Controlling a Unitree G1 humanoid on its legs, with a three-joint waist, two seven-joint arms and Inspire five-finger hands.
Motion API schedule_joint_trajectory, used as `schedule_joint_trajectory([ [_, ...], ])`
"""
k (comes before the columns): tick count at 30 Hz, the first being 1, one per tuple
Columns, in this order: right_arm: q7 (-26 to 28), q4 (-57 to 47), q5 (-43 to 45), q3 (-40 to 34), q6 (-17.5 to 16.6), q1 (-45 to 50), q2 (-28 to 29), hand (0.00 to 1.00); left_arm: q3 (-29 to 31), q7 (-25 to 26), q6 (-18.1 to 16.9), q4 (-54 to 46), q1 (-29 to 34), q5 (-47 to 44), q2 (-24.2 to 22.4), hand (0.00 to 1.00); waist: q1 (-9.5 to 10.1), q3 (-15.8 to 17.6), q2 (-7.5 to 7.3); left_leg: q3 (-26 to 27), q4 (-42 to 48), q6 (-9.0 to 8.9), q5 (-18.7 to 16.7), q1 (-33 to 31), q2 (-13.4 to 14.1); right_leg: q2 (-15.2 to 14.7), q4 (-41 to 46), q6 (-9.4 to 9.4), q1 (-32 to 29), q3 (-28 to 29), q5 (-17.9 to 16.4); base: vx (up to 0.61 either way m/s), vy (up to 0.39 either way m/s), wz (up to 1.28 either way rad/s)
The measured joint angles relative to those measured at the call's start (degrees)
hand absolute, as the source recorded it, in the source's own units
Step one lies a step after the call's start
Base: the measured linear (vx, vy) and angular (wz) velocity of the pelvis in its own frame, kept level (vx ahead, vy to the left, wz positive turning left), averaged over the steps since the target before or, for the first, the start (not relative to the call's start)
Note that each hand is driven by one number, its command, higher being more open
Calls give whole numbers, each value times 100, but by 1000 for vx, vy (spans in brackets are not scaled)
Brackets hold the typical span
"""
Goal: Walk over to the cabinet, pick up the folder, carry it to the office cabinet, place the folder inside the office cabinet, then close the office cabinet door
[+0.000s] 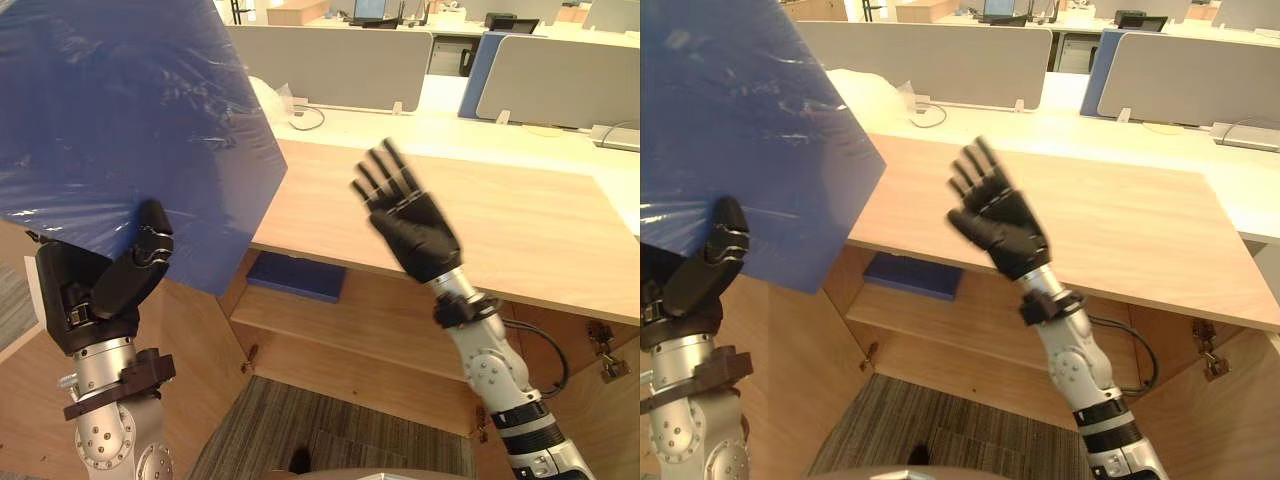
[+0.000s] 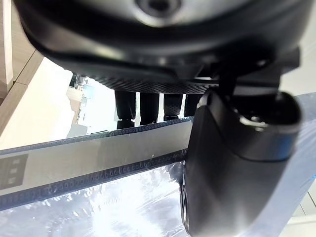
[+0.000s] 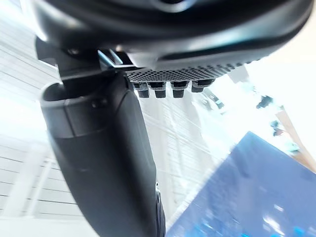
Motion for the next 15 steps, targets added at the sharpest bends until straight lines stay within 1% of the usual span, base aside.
schedule_joint_trajectory([
  [1, -150, 0, -3, -282, -120, -32, -4, 100, 48, 4, -3, 128, -58, -135, 8, 0, -6, -13, 16, 9, -1, 0, 0, 11, 0, 1, -1, 1, 3, 12, 1, -25, 3, -4],
  [2, -217, -1, -10, -413, -178, -46, -5, 100, 72, 5, -3, 177, -74, -188, 16, 0, -13, -21, 18, 12, -2, 0, 0, 13, 1, 3, -1, 1, 3, 16, 1, -24, 2, -5],
  [4, -463, -5, -108, -794, -302, -122, -35, 100, 183, 1, -3, 266, -94, -307, 36, 0, -80, -36, 14, 27, -4, 0, 0, 20, 11, 10, -2, 1, 2, 33, 3, -14, -1, -4],
  [6, -613, -7, -340, -946, -343, -216, -56, 100, 204, -7, -3, 288, -101, -372, 46, 0, -141, -44, 15, 46, -4, 0, 0, 22, 21, 18, -4, 4, 0, 52, 10, -1, 0, -6],
  [10, -866, -8, -1217, -1020, -293, -513, -114, 100, 146, -192, -3, 307, -239, -372, 124, 0, -151, -63, 22, 118, -2, -3, -3, 24, 67, 50, -50, -3, -5, 134, 62, -12, -3, -9],
  [12, -901, -8, -1599, -1000, -232, -695, -163, 100, 84, -283, -3, 310, -320, -373, 144, 0, -150, -72, 28, 126, -2, -3, -3, 23, 87, 54, -64, 1, -4, 141, 77, -9, -5, -2],
  [13, -923, -7, -1849, -945, -142, -914, -298, 100, -49, -357, -3, 310, -358, -373, 195, 0, -147, -85, 42, 132, -3, -3, -3, 22, 86, 51, -73, 12, -3, 147, 88, 0, 0, 0],
  [15, -937, -7, -2067, -816, -125, -1135, -439, 100, -195, -467, -3, 312, -362, -369, 235, 0, -146, -101, 53, 139, -5, -3, -2, 20, 84, 46, -85, 22, -3, 152, 98, 0, 0, 0],
])
